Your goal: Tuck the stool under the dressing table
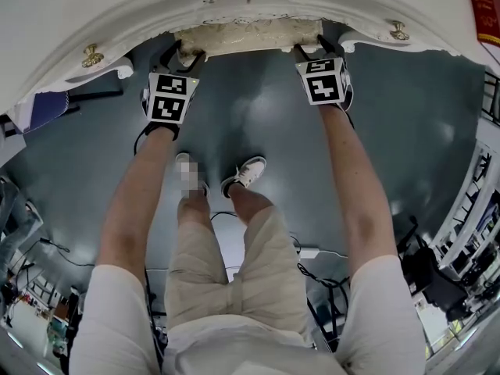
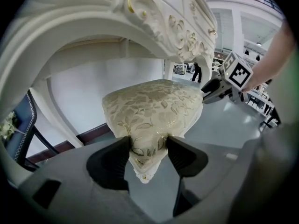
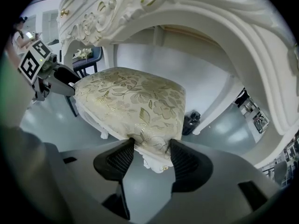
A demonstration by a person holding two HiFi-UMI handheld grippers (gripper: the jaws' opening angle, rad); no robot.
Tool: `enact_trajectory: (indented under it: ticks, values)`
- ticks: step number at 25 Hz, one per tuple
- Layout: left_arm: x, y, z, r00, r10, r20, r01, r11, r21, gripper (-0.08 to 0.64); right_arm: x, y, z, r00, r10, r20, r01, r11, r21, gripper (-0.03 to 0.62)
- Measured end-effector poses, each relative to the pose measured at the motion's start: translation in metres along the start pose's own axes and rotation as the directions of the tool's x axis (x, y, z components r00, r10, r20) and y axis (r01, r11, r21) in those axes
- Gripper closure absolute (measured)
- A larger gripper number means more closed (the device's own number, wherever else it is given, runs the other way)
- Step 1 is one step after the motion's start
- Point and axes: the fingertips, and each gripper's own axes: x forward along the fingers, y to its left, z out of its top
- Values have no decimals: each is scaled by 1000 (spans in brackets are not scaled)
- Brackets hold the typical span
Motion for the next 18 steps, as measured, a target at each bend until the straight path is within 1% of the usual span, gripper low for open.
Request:
enact_trajectory:
  ticks: [3, 8, 12, 15, 18]
  values:
    - [4, 5, 5, 1000, -1, 10, 1, 1000, -2, 302, 5, -4, 5, 1000, -6, 24, 6, 1000, 0, 359]
    - [8, 10, 9, 999, 2, 44, -1, 1000, -12, 304, 8, -6, 10, 1000, 9, 14, -9, 1000, 21, 359]
    - [10, 10, 9, 997, -9, 77, 11, 999, -32, 305, 10, -8, 7, 999, 5, 40, -6, 1000, 20, 359]
    - [12, 12, 11, 997, -16, 81, 19, 999, -38, 305, 12, -9, 8, 999, 1, 51, -3, 1000, 23, 359]
    - [13, 14, 12, 997, -3, 80, 6, 999, -43, 305, 14, -10, 13, 999, 0, 39, -1, 1000, 21, 359]
